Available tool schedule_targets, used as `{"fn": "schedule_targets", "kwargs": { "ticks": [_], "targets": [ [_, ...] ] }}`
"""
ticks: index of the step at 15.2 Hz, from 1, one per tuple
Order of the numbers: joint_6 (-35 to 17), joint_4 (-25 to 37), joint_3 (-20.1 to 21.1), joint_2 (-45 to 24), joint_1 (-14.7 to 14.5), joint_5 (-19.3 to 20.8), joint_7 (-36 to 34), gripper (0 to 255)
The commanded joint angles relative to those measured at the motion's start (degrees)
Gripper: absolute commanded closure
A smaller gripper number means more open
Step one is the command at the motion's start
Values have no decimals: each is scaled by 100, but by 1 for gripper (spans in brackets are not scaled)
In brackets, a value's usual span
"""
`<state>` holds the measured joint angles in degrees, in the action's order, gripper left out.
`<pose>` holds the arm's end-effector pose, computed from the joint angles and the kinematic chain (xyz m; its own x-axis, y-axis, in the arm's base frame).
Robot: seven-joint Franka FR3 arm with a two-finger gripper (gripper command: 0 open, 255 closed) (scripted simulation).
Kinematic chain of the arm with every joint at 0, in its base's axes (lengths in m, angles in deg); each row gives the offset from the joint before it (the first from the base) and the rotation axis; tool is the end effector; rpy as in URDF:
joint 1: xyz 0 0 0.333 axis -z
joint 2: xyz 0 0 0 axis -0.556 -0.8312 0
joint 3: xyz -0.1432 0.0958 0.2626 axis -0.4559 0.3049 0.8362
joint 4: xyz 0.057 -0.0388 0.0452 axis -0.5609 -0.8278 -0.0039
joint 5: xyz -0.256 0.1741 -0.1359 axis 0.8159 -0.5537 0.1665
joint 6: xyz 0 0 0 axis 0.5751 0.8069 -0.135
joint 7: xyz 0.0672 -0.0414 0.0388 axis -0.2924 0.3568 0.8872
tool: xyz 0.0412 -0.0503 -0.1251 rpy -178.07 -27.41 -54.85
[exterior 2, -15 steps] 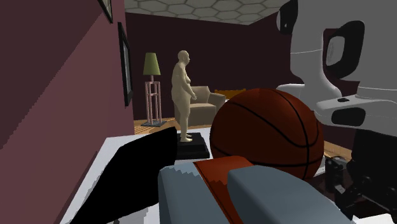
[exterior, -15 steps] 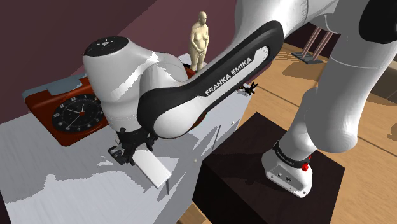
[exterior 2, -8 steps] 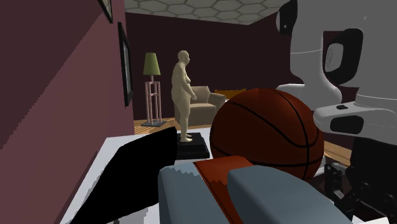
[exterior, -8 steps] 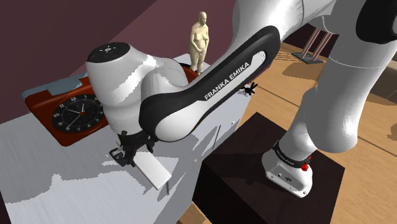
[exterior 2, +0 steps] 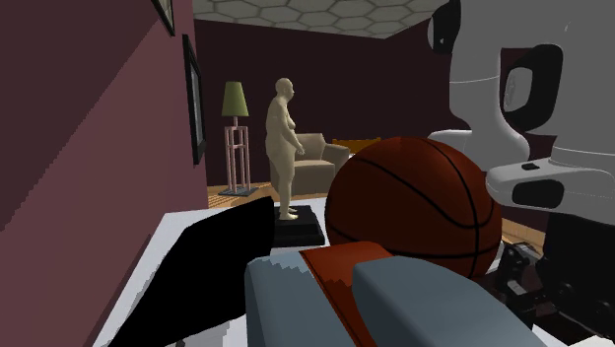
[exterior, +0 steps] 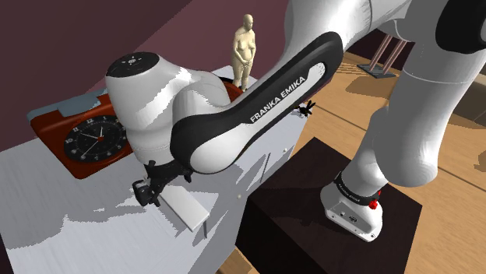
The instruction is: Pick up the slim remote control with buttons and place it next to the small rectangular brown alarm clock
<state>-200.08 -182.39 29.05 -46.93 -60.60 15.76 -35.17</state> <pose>0.3189 0.4360 0.3420 0.9979 0.0628 -0.0163 0.0630 -0.9980 0.0097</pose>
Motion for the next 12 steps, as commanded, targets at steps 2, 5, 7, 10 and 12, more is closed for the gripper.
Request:
{"fn": "schedule_targets", "kwargs": {
  "ticks": [2, 5, 7, 10, 12],
  "targets": [
    [338, 162, 43, 204, 39, -138, 93, 0],
    [649, 335, 68, 363, 64, -243, 164, 0],
    [648, 335, 68, 364, 64, -244, 164, 0],
    [649, 335, 68, 363, 64, -243, 164, 0],
    [649, 335, 68, 363, 64, -243, 164, 0]
  ]
}}
